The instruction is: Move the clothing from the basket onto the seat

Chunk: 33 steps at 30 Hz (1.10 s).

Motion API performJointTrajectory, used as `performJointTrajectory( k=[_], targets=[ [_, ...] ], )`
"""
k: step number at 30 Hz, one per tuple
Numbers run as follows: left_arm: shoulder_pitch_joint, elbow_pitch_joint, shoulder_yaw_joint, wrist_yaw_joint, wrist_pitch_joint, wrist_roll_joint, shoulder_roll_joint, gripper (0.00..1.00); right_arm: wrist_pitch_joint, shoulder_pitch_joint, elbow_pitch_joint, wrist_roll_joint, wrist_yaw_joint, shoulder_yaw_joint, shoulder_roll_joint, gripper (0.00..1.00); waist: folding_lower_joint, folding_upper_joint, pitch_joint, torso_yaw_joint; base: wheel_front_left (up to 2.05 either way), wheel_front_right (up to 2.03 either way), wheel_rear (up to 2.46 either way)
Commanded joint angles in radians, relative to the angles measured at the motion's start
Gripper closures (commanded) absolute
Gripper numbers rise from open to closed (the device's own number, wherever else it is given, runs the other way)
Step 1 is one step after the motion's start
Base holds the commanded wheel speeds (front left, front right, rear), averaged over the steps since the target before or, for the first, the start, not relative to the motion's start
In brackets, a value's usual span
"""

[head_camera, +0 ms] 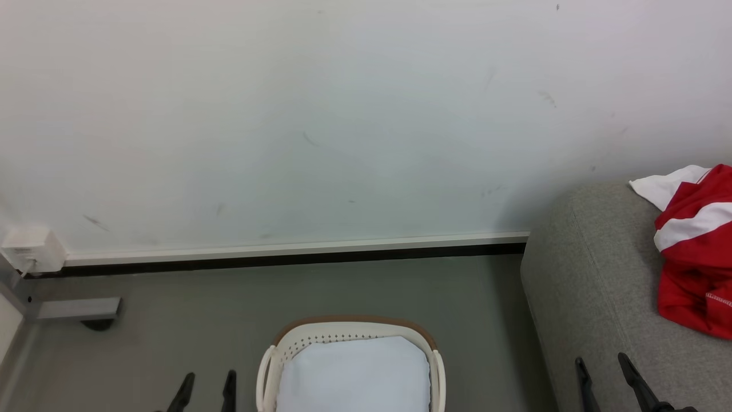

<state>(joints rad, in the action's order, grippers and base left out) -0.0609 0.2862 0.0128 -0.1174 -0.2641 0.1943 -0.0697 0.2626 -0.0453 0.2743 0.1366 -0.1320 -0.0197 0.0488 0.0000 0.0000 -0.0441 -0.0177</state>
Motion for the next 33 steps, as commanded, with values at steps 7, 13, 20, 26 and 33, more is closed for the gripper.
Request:
performJointTrajectory(
  k=[7, 13, 20, 26, 33],
  targets=[
    [0.022, 0.013, -0.009, -0.011, 0.000, -0.030, 0.003, 0.00, 0.003, 0.001, 0.008, 0.016, 0.003, -0.010, 0.003, 0.00, 0.0000, 0.0000, 0.002, -0.002, 0.00, 0.00, 0.00],
    [0.030, 0.023, -0.004, -0.013, 0.000, -0.038, 0.004, 0.00, 0.003, 0.004, 0.011, 0.020, 0.003, -0.013, 0.003, 0.00, 0.0000, 0.0000, 0.002, -0.001, 0.00, 0.00, 0.00],
    [0.034, 0.032, 0.000, -0.012, 0.000, -0.036, 0.004, 0.00, 0.003, 0.009, 0.017, 0.019, 0.003, -0.019, 0.003, 0.00, 0.0000, 0.0000, 0.001, 0.002, 0.00, 0.00, 0.00],
    [0.034, 0.034, 0.009, -0.012, 0.000, -0.027, -0.001, 0.00, 0.003, 0.025, 0.025, 0.006, 0.003, -0.025, 0.003, 0.00, 0.0000, 0.0000, 0.000, 0.002, 0.00, 0.00, 0.00],
    [0.029, 0.039, 0.016, -0.014, 0.000, -0.025, 0.002, 1.00, 0.000, 0.022, 0.022, 0.014, 0.000, -0.030, 0.000, 1.00, 0.0000, 0.0000, 0.001, 0.004, 0.00, 0.00, 0.00]
  ],
)
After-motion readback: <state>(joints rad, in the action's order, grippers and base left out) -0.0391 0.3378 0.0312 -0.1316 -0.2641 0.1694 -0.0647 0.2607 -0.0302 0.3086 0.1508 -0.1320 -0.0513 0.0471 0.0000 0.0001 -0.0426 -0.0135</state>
